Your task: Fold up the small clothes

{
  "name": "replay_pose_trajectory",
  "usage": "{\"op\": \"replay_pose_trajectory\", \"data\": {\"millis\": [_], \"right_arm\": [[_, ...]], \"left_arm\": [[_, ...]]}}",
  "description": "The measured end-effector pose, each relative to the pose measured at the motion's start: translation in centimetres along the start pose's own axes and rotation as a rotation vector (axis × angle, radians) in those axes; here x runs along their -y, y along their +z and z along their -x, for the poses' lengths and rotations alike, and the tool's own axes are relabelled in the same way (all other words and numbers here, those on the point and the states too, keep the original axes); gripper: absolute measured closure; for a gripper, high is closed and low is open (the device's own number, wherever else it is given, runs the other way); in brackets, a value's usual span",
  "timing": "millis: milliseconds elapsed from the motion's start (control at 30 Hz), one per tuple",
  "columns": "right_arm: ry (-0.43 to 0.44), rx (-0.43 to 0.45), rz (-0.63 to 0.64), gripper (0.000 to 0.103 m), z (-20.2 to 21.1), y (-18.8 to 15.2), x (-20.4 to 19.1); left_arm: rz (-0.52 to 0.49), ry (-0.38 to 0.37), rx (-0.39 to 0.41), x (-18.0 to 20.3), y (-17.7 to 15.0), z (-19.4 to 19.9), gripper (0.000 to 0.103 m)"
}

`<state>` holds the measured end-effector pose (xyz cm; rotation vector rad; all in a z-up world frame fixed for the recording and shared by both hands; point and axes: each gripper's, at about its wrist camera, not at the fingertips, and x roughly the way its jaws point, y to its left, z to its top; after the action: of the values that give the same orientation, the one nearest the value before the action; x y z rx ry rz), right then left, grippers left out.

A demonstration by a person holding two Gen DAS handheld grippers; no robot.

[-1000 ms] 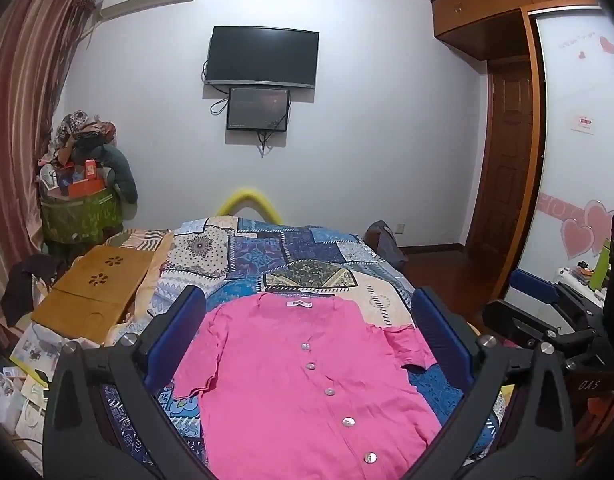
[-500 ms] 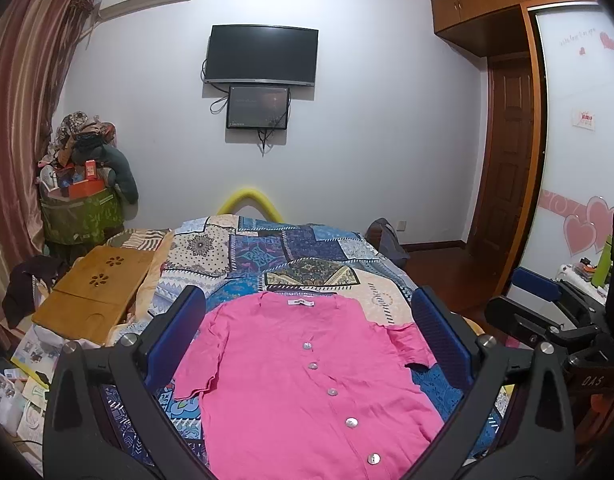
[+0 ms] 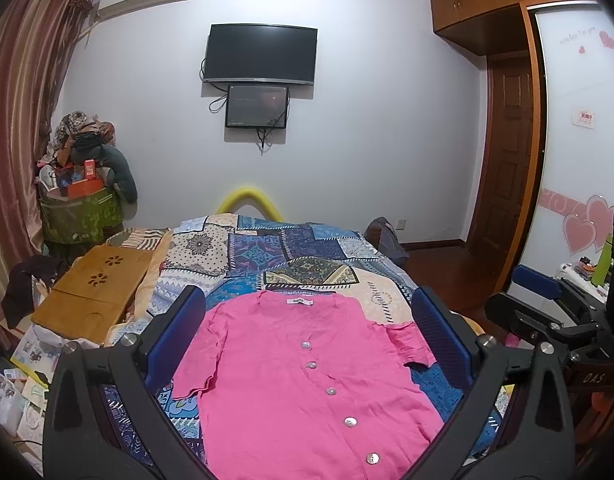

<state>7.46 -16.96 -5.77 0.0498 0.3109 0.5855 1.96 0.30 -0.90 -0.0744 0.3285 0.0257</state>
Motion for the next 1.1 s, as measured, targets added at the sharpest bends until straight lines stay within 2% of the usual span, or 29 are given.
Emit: {"op": "replay_pose_trajectory", "data": {"millis": [1100], "right_arm": [[0.000,-0.006,-0.005,0.000,-0.16,-0.10,0.09]], "left_arm": [[0.014,0.008,-0.010,-0.38,-0.17,-0.49,0.000]]}}
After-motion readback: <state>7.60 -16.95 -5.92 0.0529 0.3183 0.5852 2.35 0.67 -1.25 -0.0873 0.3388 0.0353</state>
